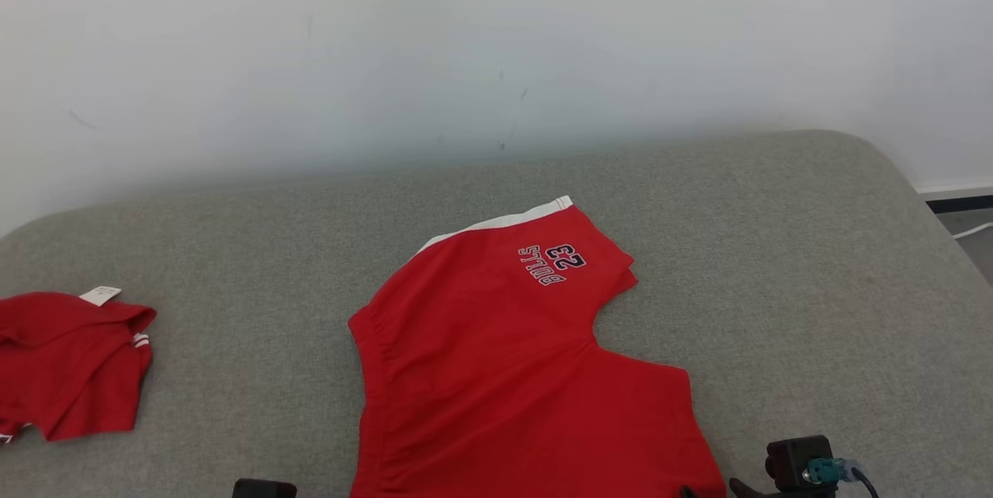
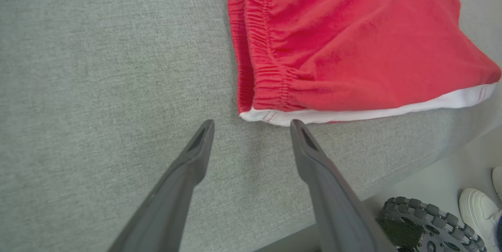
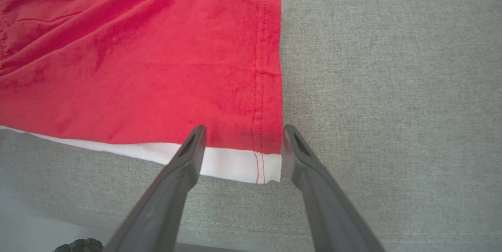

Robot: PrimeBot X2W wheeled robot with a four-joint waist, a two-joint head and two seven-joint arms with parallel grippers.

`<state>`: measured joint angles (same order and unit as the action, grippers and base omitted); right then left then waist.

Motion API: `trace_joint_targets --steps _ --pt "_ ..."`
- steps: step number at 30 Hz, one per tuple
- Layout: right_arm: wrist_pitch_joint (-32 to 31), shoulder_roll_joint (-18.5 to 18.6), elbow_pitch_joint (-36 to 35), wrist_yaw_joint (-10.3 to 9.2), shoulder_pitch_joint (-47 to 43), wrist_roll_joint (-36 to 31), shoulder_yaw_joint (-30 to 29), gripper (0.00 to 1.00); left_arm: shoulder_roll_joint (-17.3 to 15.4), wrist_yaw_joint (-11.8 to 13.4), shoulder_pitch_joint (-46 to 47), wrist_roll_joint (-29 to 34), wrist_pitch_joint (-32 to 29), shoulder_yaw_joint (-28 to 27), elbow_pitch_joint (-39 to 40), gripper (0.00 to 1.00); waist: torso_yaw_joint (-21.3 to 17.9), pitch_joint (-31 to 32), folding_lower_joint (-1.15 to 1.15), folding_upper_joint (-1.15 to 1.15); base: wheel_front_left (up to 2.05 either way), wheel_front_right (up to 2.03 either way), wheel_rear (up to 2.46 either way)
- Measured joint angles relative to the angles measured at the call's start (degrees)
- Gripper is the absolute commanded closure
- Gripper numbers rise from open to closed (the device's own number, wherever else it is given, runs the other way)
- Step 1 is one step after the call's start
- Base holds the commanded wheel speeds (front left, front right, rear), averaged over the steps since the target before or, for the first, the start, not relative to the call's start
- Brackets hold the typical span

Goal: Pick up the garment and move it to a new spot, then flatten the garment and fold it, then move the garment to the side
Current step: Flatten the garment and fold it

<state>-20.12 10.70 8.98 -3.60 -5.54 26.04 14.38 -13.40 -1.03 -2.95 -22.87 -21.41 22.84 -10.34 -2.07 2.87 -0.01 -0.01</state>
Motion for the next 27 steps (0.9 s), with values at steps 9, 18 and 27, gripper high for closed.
trace_joint_targets --steps 9,18,27 --pt "-1.6 0.0 -0.4 -0.85 0.0 0.0 -0.4 0.0 0.7 -0.5 1.6 0.1 -0.5 0.6 -2.4 0.0 -0.7 -0.6 0.0 0.0 0.0 0.0 0.0" --pt "-2.9 -0.1 -1.3 -1.4 0.0 0.0 -0.4 0.0 0.6 -1.0 3.3 0.7 -0.1 0.6 -4.6 0.0 -0.9 -1.1 0.0 0.01 0.0 0.0 0.0" --pt "-3.6 -0.2 -1.7 -1.52 0.1 0.0 -0.4 0.0 0.7 -1.1 4.6 0.8 0.8 0.8 -6.5 0.99 -1.1 -1.5 0.01 0.01 0.0 0.0 0.0"
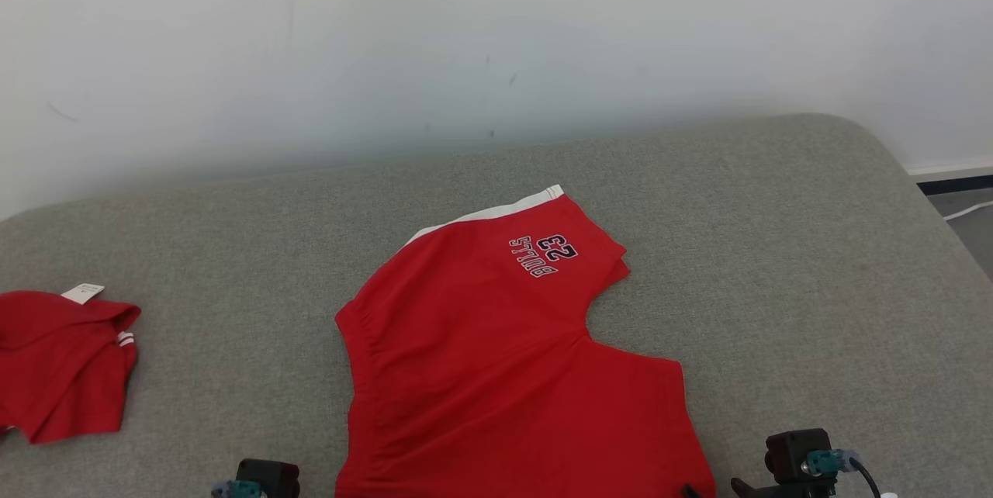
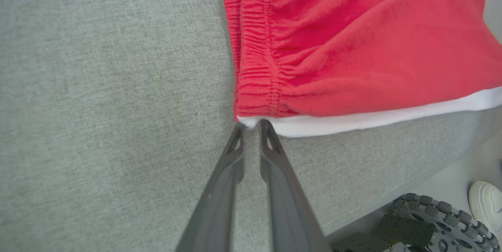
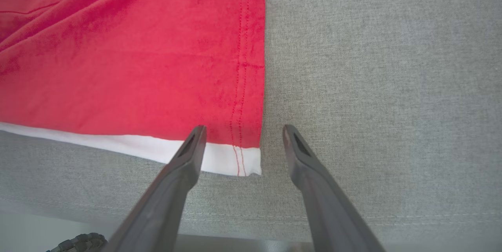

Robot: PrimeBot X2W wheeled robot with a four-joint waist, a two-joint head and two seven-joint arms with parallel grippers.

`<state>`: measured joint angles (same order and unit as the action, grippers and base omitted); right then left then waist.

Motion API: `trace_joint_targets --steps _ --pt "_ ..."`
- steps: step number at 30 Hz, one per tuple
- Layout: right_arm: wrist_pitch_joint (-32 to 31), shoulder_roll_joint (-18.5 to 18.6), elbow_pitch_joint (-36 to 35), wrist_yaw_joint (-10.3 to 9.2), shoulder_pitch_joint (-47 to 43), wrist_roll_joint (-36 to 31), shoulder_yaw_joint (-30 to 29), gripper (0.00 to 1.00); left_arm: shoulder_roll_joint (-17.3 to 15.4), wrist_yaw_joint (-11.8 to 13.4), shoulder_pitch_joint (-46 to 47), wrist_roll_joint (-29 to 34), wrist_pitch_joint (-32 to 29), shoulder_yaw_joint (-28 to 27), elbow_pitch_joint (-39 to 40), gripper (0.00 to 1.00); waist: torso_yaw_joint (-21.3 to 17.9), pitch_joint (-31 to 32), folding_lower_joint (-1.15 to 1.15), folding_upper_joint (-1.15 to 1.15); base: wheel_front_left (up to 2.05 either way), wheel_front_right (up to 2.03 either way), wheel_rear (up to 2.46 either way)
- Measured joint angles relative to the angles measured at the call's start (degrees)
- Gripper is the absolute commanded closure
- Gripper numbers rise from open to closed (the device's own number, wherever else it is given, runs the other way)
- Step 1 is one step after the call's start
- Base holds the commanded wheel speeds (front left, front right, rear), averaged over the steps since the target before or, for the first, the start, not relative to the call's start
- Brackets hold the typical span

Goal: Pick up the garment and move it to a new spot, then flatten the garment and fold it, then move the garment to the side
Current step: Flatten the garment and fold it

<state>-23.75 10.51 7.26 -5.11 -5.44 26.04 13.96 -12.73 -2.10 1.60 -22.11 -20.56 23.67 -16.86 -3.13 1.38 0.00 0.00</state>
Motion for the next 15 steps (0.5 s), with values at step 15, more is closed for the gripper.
trace_joint_targets --steps 15 --pt "-3.6 0.1 -0.9 0.07 -0.3 0.1 0.8 0.0 0.3 -0.5 0.1 0.0 1.0 0.6 -1.3 1.0 0.4 0.1 0.0 0.0 0.0 0.0 0.0"
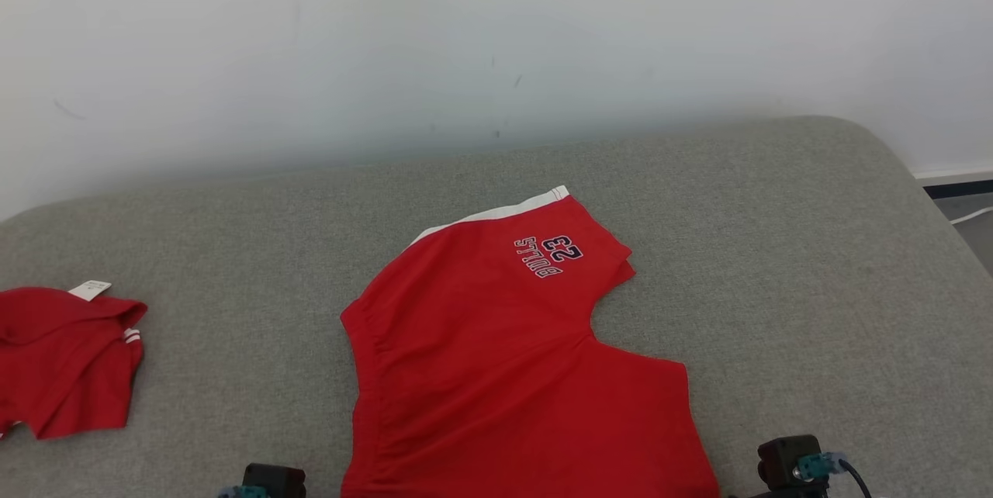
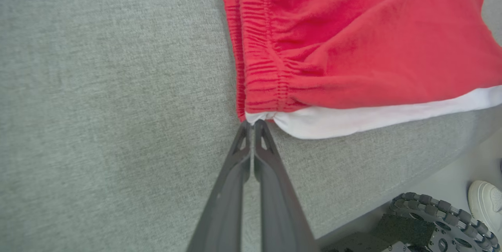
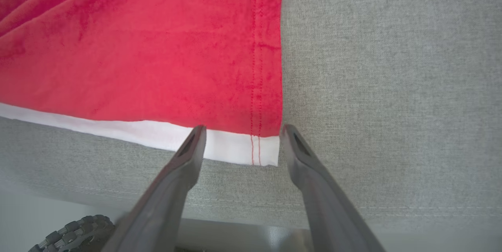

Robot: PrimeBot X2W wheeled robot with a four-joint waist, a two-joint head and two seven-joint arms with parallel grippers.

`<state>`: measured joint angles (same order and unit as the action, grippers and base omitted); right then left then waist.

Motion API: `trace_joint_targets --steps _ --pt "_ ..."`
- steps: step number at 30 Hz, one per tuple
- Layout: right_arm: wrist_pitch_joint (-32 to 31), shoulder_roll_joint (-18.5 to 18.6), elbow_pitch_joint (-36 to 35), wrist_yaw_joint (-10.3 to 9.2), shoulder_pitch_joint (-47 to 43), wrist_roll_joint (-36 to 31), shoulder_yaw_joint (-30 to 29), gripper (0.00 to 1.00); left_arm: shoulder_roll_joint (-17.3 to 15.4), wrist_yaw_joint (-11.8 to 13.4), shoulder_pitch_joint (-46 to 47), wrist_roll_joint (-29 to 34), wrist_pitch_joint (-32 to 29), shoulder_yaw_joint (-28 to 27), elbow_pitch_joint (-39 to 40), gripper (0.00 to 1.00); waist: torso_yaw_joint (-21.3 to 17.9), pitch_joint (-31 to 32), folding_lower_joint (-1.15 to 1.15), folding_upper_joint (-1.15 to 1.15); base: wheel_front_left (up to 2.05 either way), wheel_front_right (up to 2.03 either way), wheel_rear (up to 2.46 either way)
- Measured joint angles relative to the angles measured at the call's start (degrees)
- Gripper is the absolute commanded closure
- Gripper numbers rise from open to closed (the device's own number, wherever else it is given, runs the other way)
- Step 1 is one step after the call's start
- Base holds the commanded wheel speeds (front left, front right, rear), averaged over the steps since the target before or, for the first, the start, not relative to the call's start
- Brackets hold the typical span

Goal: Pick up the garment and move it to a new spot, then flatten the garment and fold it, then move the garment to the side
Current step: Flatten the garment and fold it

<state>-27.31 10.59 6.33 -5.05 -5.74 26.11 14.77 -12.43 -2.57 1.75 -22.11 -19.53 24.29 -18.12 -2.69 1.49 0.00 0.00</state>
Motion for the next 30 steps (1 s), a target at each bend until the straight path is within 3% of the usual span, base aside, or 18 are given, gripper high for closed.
trace_joint_targets --steps 3,10,15,17,23,24,25,30 --pt "-0.5 -0.1 1.0 -0.47 -0.6 0.1 -0.8 0.0 0.2 0.0 0.0 0.0 0.4 0.3 -0.1 1.0 0.2 -0.1 0.0 0.0 0.0 0.0 0.0" --pt "-1.1 -0.7 3.0 -1.01 -1.4 0.6 -1.8 0.17 0.5 -0.5 1.1 0.0 0.5 0.5 -0.5 1.0 1.0 -0.8 0.0 0.0 0.0 0.0 0.0" --pt "-1.5 -1.5 3.2 -1.07 -1.2 0.6 -1.7 0.38 0.5 -0.5 1.1 0.0 0.9 0.5 -0.9 1.0 1.3 -1.1 0.0 0.0 0.0 0.0 0.0" --pt "-1.5 -1.6 3.3 -1.07 -0.8 0.6 -1.8 0.54 0.5 -0.5 1.1 0.0 1.0 0.5 -1.0 1.0 1.3 -1.2 0.0 0.0 0.0 0.0 0.0" --pt "-1.5 -1.7 4.2 -1.13 -0.8 0.6 -2.2 0.63 0.6 -0.5 1.1 0.0 1.3 0.5 -1.2 1.0 1.4 -1.2 0.0 0.0 0.0 0.0 0.0" --pt "-1.5 -1.7 4.4 -1.35 -0.8 0.6 -2.3 0.72 0.6 -0.5 1.1 0.0 1.4 0.5 -1.3 1.0 1.4 -1.2 0.0 0.0 0.0 0.0 0.0" --pt "-1.5 -1.7 4.5 -1.52 -0.8 0.6 -2.3 0.98 0.7 -0.5 1.1 0.0 1.4 0.5 -1.3 1.0 1.4 -1.2 0.0 0.0 0.0 0.0 0.0" --pt "-1.5 -1.8 3.9 -1.52 -0.9 0.6 -2.9 1.0 0.9 -0.5 1.1 0.0 2.1 0.2 -1.1 1.0 1.4 -1.2 0.0 0.0 0.0 0.0 0.0"
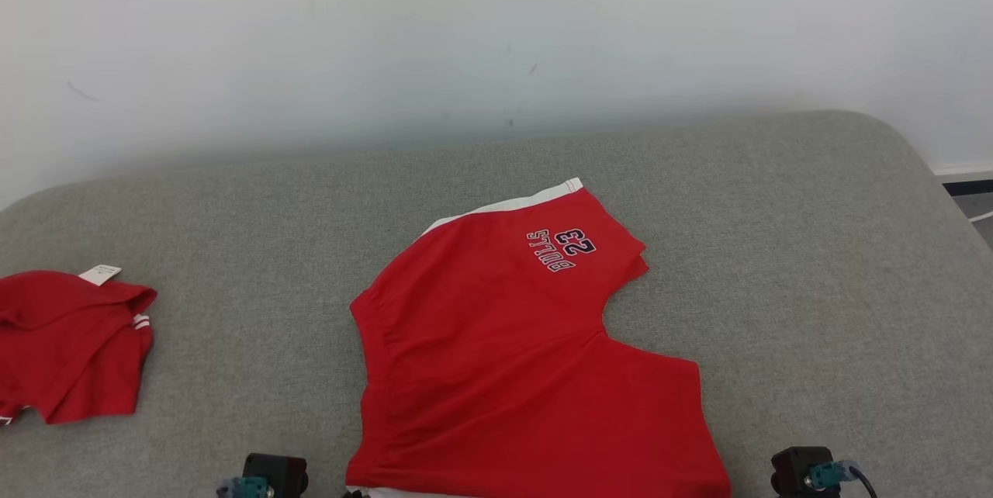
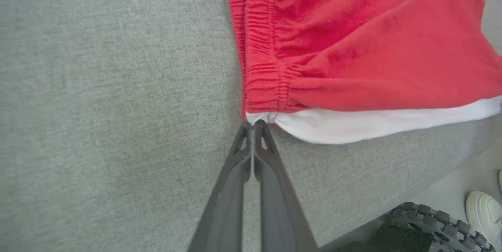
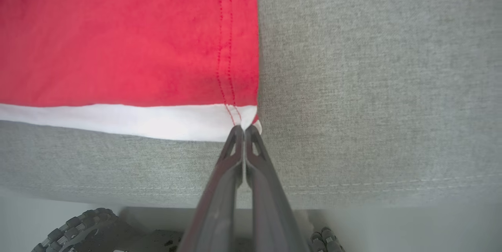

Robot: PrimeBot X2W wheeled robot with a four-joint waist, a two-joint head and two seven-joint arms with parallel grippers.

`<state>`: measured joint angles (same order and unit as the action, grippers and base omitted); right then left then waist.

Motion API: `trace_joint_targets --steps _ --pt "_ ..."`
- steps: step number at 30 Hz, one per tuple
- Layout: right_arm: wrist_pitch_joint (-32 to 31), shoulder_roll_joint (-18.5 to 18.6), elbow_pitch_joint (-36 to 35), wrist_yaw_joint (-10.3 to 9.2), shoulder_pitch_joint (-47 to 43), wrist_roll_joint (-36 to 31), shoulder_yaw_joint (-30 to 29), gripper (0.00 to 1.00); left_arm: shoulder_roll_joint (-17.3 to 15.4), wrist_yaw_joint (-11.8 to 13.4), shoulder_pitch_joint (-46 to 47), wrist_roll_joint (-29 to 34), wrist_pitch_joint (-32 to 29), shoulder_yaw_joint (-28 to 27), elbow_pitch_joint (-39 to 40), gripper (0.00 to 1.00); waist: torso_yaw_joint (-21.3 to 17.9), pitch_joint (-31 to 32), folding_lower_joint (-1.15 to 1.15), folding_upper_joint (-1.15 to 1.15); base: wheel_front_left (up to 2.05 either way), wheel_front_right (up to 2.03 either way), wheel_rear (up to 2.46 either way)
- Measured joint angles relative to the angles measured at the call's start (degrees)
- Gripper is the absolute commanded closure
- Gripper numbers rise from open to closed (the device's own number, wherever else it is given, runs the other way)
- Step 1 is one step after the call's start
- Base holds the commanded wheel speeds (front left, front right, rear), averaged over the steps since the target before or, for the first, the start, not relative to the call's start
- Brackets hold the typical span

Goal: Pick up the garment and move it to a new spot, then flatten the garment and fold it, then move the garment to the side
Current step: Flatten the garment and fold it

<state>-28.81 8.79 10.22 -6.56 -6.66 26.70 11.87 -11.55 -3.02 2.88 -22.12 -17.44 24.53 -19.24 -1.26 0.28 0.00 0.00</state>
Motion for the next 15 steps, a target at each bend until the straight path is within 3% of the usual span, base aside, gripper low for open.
trace_joint_targets --steps 15 --pt "-0.7 1.1 -12.9 1.41 -5.4 5.6 -4.2 1.0 -2.8 0.0 -4.4 -0.5 2.4 -1.6 8.8 1.0 0.1 1.1 0.0 0.0 0.0 0.0 0.0"
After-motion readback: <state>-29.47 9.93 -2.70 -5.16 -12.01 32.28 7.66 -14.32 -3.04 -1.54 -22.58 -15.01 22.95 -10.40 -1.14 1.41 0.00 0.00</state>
